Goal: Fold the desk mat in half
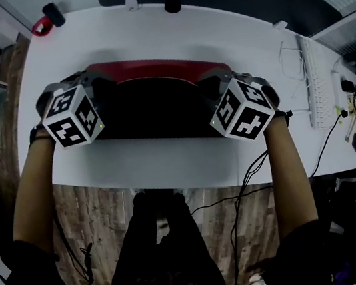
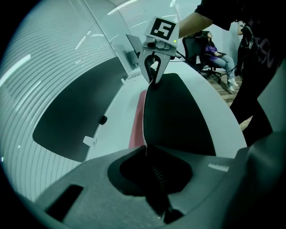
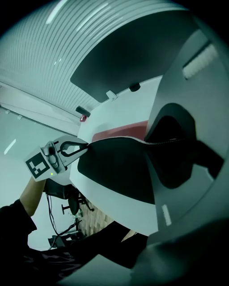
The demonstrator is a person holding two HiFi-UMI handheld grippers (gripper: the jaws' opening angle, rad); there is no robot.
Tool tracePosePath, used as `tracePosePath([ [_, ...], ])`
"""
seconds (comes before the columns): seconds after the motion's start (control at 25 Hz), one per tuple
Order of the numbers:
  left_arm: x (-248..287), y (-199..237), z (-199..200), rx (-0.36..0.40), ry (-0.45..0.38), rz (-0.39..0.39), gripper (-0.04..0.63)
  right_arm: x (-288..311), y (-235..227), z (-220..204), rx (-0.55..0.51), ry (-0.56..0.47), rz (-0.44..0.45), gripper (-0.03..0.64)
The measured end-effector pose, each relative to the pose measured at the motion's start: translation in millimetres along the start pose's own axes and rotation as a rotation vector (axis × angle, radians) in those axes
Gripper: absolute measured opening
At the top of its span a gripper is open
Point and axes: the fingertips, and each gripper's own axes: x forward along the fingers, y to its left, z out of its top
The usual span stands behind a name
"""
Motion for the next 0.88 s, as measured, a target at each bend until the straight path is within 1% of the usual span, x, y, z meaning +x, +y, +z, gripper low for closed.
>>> tracePosePath([
  [0.24,29,25,-9,-0.011,0.021,-0.028,0.025,26,-28,-10,-0.010,0.034,0.019,0.037],
  [0.4,47,36,-15,-0.011,0.035,-0.056,0.025,42,-40,-17,0.006,0.044,0.032,0.037],
  [0.68,71,47,-23,0.011,0.060,-0.091,0.025,64,-52,-29,0.008,0.064,0.035,0.040],
  [0.88,82,49,-27,0.018,0.065,-0.106,0.026,76,-53,-34,0.006,0.070,0.057,0.041],
])
